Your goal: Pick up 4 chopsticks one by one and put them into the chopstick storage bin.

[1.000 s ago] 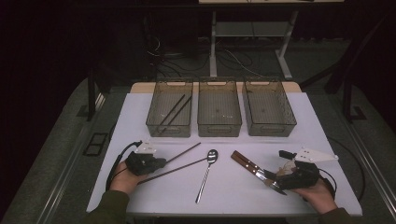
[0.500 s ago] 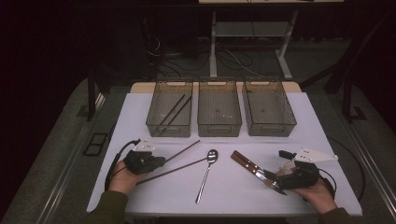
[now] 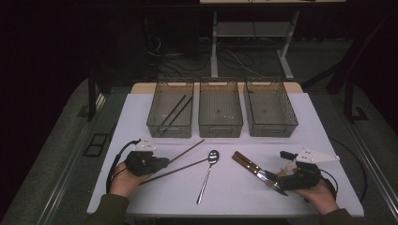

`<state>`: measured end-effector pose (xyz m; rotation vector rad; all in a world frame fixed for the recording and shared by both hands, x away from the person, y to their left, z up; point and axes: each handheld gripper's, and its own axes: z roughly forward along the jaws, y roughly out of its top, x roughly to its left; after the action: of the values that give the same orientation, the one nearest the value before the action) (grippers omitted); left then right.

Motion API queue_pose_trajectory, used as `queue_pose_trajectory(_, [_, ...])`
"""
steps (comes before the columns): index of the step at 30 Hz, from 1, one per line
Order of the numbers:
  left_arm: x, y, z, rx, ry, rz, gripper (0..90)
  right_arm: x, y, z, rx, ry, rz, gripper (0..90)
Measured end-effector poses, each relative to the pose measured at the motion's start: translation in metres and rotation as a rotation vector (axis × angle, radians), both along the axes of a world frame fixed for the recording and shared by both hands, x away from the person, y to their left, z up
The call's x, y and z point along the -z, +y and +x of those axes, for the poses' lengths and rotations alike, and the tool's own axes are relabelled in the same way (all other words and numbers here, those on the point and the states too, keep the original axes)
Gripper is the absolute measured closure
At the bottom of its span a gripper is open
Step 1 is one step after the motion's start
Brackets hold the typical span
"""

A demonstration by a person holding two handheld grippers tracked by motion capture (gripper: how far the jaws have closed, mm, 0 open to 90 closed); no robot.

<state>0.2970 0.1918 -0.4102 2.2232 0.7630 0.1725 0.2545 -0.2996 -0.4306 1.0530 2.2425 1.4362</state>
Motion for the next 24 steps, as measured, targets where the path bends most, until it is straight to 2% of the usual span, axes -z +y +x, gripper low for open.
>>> queue_pose_trajectory(1, [-0.002, 0.0, 0.0, 0.005, -0.004, 0.006, 84.9, 0.0, 0.0, 0.0, 0.001, 0.002, -0.001, 1.8])
queue_pose_trajectory(3, [-0.003, 0.0, -0.001, 0.002, -0.008, -0.016, 84.9, 0.0, 0.0, 0.0, 0.002, 0.002, -0.001, 1.8])
queue_pose_trajectory(13, [-0.014, 0.001, 0.0, 0.001, -0.032, -0.069, 84.9, 0.0, 0.0, 0.0, 0.002, 0.003, -0.002, 1.8])
queue_pose_trajectory(20, [-0.024, 0.001, 0.003, -0.016, -0.064, -0.127, 84.9, 0.0, 0.0, 0.001, 0.002, 0.001, -0.004, 1.8])
queue_pose_trajectory(24, [-0.031, -0.001, 0.008, -0.031, -0.085, -0.142, 84.9, 0.001, 0.0, 0.001, 0.003, -0.002, -0.006, 1.8])
